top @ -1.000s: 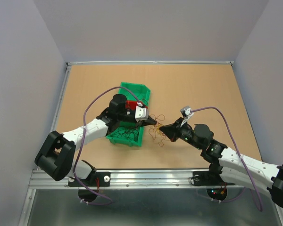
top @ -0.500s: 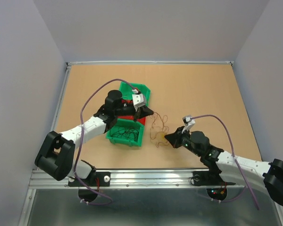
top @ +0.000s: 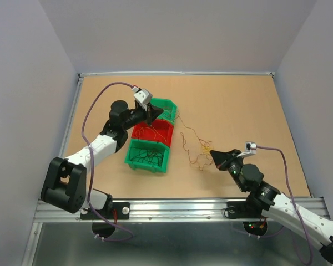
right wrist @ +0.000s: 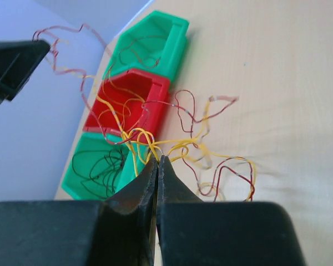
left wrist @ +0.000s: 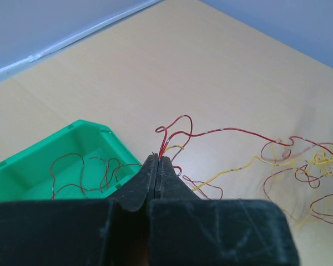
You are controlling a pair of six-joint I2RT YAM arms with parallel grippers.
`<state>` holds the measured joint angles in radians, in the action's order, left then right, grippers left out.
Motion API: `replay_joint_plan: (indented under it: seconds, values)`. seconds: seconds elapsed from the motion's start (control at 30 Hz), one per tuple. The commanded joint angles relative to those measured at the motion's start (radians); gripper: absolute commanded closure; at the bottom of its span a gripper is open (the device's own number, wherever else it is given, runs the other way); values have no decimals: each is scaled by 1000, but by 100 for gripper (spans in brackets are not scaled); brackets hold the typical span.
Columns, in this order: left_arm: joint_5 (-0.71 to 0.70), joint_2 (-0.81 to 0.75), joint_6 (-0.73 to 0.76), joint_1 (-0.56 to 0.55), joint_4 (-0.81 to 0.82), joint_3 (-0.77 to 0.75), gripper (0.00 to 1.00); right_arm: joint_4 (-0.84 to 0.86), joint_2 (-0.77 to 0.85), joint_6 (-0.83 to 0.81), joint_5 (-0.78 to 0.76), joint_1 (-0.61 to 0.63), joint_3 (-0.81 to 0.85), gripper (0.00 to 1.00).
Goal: Untangle the cables
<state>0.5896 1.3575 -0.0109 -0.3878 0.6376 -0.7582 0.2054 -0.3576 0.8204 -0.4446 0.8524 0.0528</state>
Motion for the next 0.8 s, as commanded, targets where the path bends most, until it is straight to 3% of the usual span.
replay_joint_plan:
  seconds: [0.0,0.2,0.27,0.37,0.4,0.43,0.53,0.57,0.6,0.77]
  values:
    - [-8,-89,-54,6,80,-32,100,-145,78,98,-184,7,-70,99]
    - [-142,-158,-35,7,83,5,100,-337,83,270,-400,7,-27,95]
    - [-105,-190,-20,4,95,23,100,-389,69,342,-459,7,-10,90]
    - [50,-199,-15,-8,117,33,100,-390,54,330,-471,8,15,71]
    - [87,-190,-6,-17,117,31,100,-383,39,315,-459,8,25,39]
    - [119,-183,0,-28,117,27,100,-379,32,254,-450,7,35,28]
    - [206,-164,55,-80,103,19,100,-253,16,-3,-330,8,67,15]
    - [210,-161,69,-110,87,17,100,-215,16,-33,-277,7,68,14]
    - [211,-161,95,-121,82,16,100,-140,17,-163,-222,7,58,12]
    - [237,-166,152,-186,33,8,100,173,-48,-343,91,8,33,11]
